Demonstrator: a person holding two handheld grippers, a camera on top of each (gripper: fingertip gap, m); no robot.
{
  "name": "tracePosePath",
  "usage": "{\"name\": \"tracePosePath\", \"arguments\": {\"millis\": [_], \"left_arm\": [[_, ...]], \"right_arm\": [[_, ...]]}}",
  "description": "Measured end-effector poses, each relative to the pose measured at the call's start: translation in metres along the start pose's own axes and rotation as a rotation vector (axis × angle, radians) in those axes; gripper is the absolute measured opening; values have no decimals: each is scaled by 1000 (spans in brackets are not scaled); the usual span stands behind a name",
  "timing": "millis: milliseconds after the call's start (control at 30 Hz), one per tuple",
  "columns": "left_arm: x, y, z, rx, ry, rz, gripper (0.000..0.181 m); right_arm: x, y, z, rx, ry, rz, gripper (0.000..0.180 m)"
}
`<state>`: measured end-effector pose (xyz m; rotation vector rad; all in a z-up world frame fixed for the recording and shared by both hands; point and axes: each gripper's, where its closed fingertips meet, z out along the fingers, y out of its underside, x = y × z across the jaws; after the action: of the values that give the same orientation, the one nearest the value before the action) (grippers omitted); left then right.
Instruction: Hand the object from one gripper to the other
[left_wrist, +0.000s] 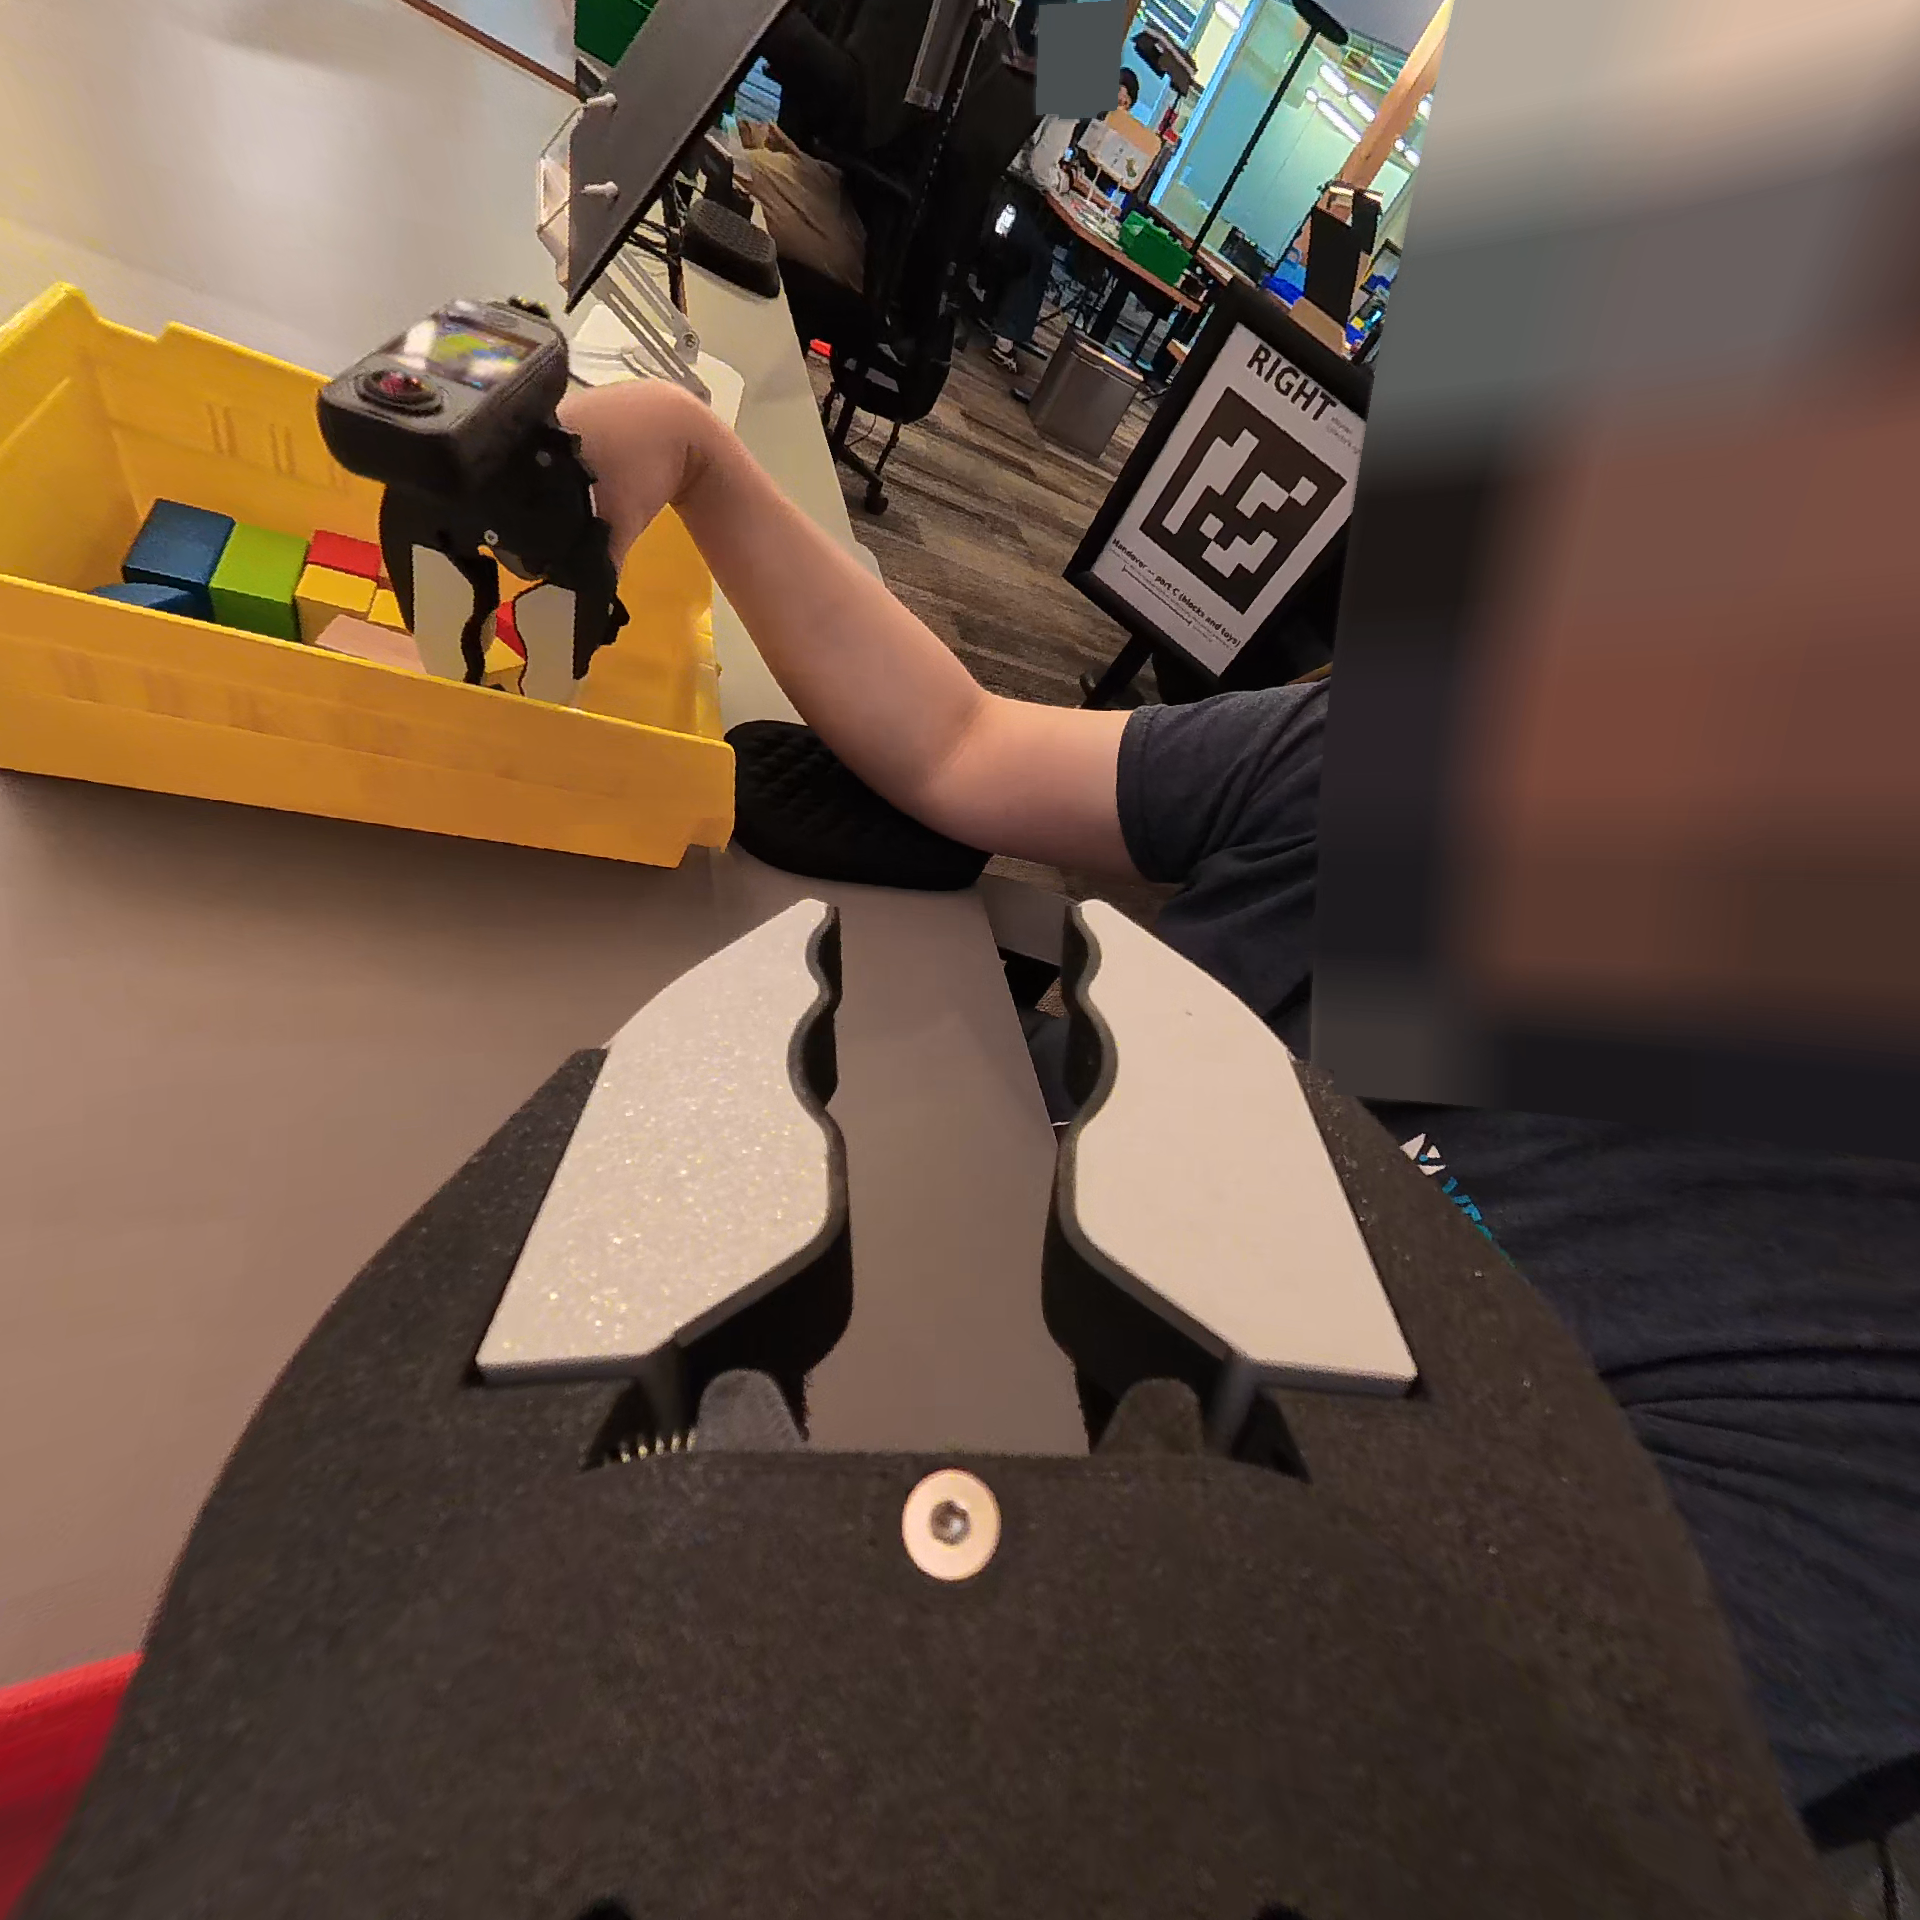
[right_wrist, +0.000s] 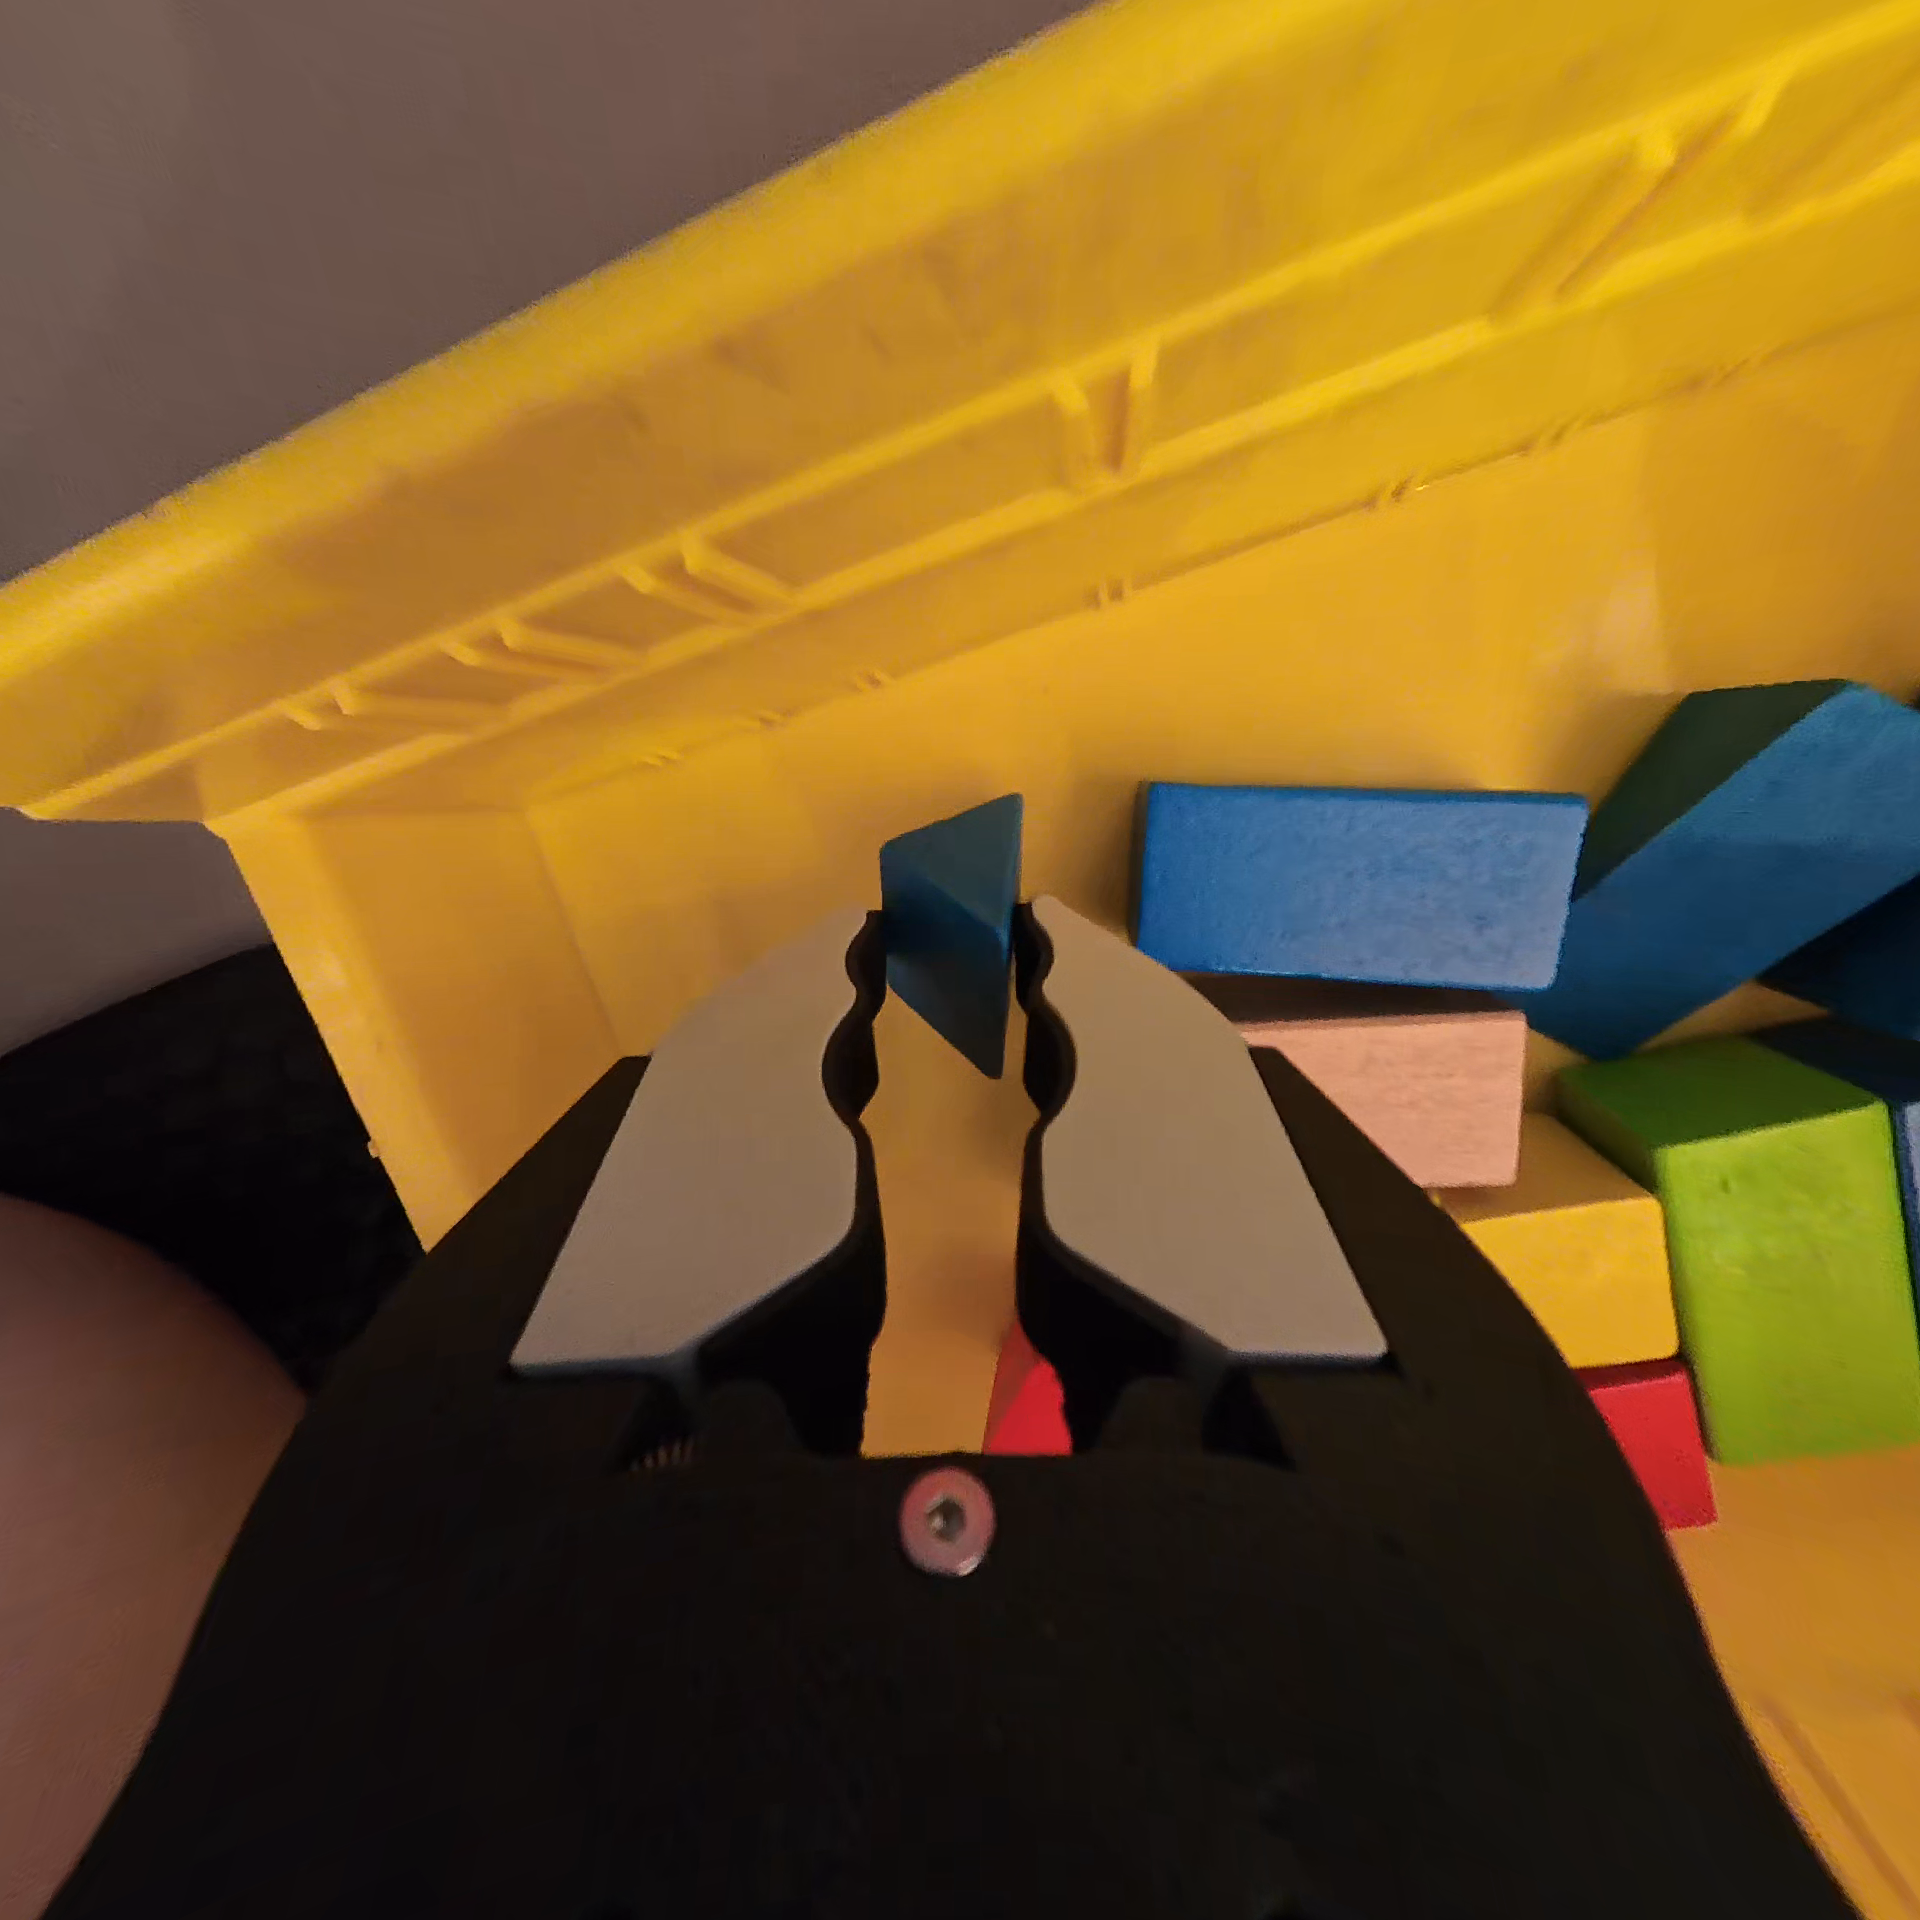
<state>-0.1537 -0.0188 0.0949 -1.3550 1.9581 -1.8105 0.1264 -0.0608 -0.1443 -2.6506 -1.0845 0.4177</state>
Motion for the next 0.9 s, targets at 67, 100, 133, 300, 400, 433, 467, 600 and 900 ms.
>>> {"name": "tracePosePath", "arguments": {"millis": [67,100,133,300,400,433,467,600,900], "left_arm": [[0,-1,0,3,0,1,40],[0,-1,0,4,1,-1,40],[0,-1,0,4,1,-2,40],[1,0,0,3,6,-4,39],[2,0,0,1,6,-1,39],[2,0,0,0,6,0,39],[2,0,0,0,7,0,39],[4,0,0,-2,13,0,39],[6,1,1,-11,22,2,39]], "right_arm": [[0,0,0,11,-4,-1,25],[0,0,0,15,-4,-3,25],[1,0,0,21,-1,-6,25],[-1,0,0,52,-42,35,25],[-1,0,0,64,-61,50,25],[-2,1,1,61,-65,54,26],[-2,2,1,57,-67,56,26],[-1,2,1,51,-58,55,26],[1,5,-1,21,-30,68,26]]}}
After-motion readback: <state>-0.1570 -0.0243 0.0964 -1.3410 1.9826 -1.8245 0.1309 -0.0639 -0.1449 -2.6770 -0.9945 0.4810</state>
